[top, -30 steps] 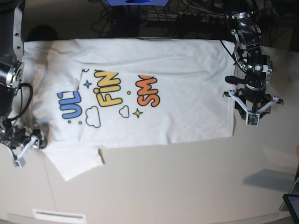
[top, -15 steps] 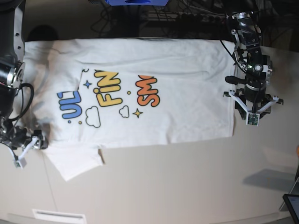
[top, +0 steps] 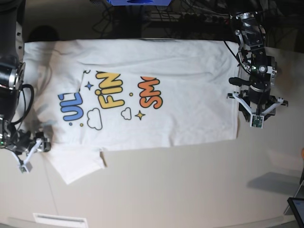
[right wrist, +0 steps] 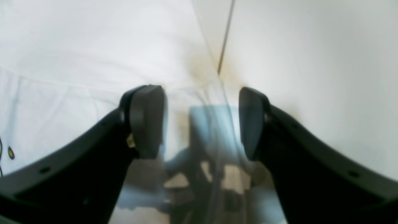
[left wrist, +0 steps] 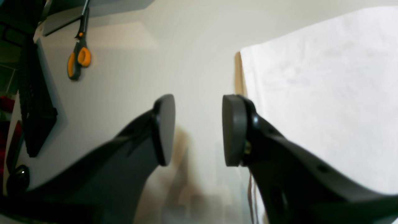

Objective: Fold the T-shirt properly
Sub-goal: 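Move both grippers to the shirt's side edges and pinch the fabric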

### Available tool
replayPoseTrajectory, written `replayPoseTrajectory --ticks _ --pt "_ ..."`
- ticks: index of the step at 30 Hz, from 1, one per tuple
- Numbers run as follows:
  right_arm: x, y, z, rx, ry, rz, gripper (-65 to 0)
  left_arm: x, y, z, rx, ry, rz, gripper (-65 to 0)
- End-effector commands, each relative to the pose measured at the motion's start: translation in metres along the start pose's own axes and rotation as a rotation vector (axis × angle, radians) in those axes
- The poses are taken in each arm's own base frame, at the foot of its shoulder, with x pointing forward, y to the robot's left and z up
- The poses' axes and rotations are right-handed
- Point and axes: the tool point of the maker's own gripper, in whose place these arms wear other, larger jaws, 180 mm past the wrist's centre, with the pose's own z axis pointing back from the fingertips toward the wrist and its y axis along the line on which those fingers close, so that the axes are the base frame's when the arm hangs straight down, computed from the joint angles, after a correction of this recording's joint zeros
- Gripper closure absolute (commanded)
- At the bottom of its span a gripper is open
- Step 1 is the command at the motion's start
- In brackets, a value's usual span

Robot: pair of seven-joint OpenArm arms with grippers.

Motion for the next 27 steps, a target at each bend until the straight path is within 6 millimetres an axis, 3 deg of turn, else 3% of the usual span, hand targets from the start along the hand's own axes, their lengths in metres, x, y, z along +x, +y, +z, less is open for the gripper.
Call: replayPoseTrajectory --ticks 1,7,12,16,24,27 --pt "0.021 -0.003 0.007 -0.002 -0.043 0.009 -35.4 0.012 0.009 0.001 0.026 -0.039 -0.004 -25.4" --pt "0.022 0.0 0.005 0.003 -0.042 0.013 -34.0 0.011 0.011 0.001 0.03 -0.038 -0.002 -25.4" --pt "0.022 0.0 0.005 0.003 -0.042 0.014 -14.7 0.011 0.011 0.001 0.032 -0.038 -0.002 -25.4" --pt "0.022 -0.001 0.006 -0.001 -0.04 0.016 -5.7 0.011 0.01 0.001 0.029 -0.038 -0.003 -25.4" --pt "0.021 -0.001 0.005 -0.001 -0.038 0.017 -1.3 0.011 0.012 0.001 0.031 -0.037 0.004 -25.5" --pt "0.021 0.0 0.005 0.001 -0.038 0.017 -0.3 -0.003 0.014 -0.007 0.031 0.006 0.025 -26.0"
